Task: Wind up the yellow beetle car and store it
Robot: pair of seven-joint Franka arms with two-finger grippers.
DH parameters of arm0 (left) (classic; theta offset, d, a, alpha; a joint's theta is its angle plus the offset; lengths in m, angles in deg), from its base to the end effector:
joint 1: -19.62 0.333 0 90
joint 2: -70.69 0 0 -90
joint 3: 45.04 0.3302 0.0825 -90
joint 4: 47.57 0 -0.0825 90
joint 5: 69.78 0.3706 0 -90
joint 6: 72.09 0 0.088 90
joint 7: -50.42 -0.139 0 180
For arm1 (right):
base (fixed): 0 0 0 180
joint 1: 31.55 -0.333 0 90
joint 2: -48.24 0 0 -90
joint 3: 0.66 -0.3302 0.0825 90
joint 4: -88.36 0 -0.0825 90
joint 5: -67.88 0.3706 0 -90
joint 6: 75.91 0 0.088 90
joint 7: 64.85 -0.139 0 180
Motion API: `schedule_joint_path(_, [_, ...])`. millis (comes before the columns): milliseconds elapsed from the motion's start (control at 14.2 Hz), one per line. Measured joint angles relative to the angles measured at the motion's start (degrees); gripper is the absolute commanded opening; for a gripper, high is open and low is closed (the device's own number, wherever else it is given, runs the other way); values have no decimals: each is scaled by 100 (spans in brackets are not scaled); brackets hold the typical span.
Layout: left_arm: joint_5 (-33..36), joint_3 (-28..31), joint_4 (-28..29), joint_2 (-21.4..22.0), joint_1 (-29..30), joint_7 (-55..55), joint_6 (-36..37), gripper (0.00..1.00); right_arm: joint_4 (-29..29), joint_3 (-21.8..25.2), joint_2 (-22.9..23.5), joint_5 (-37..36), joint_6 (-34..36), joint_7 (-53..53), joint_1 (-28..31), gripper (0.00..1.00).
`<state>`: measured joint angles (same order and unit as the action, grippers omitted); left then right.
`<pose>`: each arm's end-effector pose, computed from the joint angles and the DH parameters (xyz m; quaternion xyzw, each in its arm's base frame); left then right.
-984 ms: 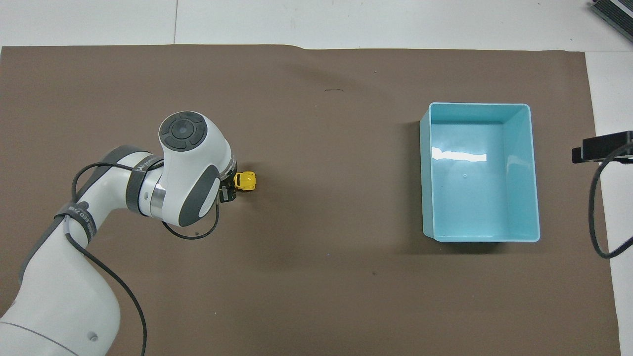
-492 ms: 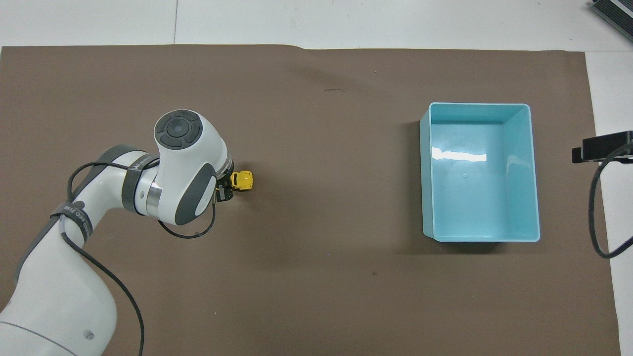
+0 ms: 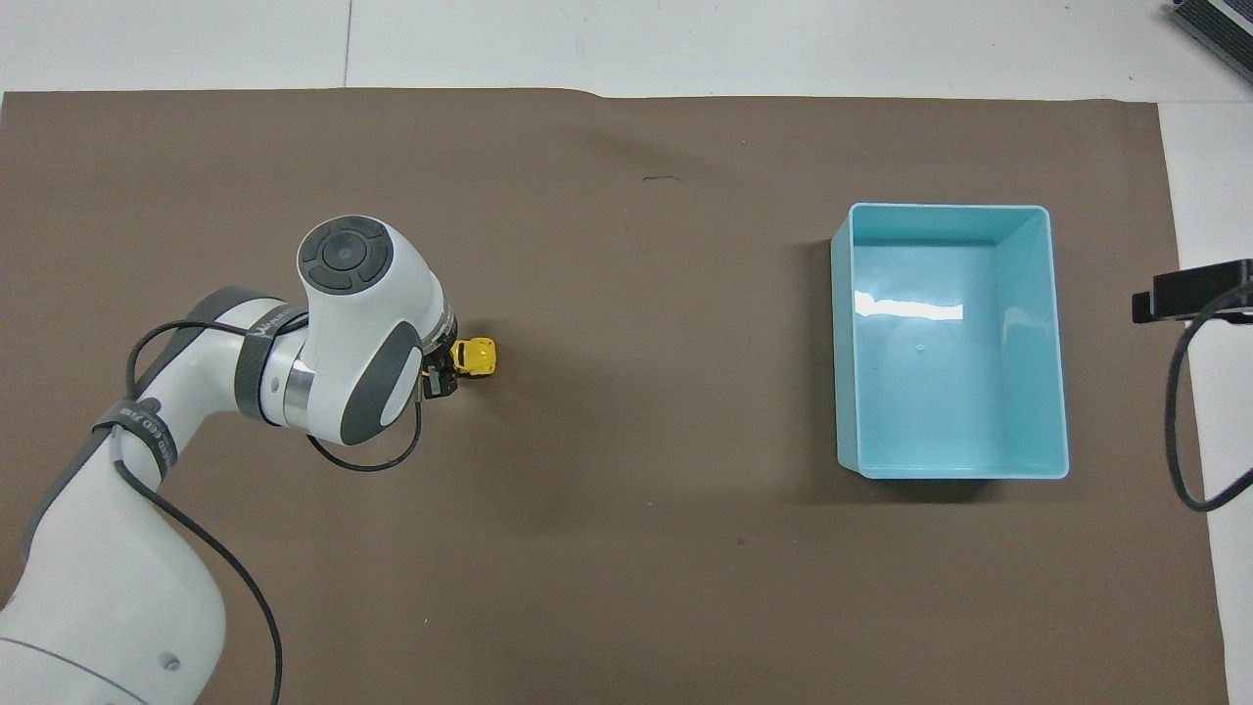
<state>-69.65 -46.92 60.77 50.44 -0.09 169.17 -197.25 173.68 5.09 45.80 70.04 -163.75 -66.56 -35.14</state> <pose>0.5698 -0.2243 0.3037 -0.6611 -0.7496 0.0146 0.0264 0.5254 -0.0158 0.6633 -0.9983 0.0323 -0.0432 0.0207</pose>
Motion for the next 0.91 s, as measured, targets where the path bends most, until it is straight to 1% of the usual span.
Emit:
schedule_joint_path(141, [0, 2, 2, 2, 4, 0, 0, 0, 0, 0, 0, 0, 0, 0, 0, 100])
schedule_joint_path(211, [0, 2, 3, 2, 5, 0, 0, 12, 0, 0, 0, 0, 0, 0, 0, 100])
schedule_joint_path(281, [0, 2, 3, 3, 8, -2, 0, 70, 0, 0, 0, 0, 0, 0, 0, 100])
schedule_joint_path(351, [0, 2, 4, 3, 13, -9, -1, 100, 0, 0, 0, 0, 0, 0, 0, 100])
schedule_joint_path(914, [1, 57, -21, -20, 214, -52, -109, 100, 0, 0, 0, 0, 0, 0, 0, 100])
